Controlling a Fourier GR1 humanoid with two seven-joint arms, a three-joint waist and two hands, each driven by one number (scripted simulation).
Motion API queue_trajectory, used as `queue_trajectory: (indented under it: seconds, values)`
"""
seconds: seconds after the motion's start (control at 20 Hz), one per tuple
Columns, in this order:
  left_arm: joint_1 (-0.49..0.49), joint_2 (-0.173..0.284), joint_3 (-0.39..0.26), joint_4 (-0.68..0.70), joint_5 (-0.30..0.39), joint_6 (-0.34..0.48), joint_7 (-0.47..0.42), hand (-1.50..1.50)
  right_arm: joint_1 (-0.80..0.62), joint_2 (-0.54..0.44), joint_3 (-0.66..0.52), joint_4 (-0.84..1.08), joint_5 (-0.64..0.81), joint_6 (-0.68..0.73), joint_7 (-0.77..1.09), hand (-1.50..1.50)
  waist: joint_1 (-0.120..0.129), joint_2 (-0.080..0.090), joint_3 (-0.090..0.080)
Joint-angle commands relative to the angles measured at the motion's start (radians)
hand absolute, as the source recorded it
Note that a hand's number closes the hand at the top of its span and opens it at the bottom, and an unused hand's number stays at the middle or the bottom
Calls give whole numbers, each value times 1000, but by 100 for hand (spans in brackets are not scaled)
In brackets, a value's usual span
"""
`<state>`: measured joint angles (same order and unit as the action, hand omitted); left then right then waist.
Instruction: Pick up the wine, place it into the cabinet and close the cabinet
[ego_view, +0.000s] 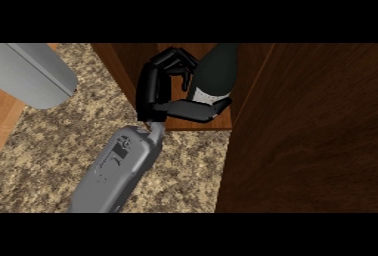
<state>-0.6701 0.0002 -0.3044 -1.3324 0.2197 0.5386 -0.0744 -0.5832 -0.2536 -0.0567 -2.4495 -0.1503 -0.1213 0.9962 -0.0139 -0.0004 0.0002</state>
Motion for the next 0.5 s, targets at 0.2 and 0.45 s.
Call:
queue_trajectory:
  seconds: [0.2, 0.45]
  values:
    - [-51, 0, -4, 153, -71, 9, -113, 150, -8, 6, -15, -72, -82, -7, 46, -150, 0, 0, 0]
    - [-86, 0, 3, 201, -84, 3, -75, 150, 1, 8, -21, -129, -85, -27, 88, -150, 1, -3, 0]
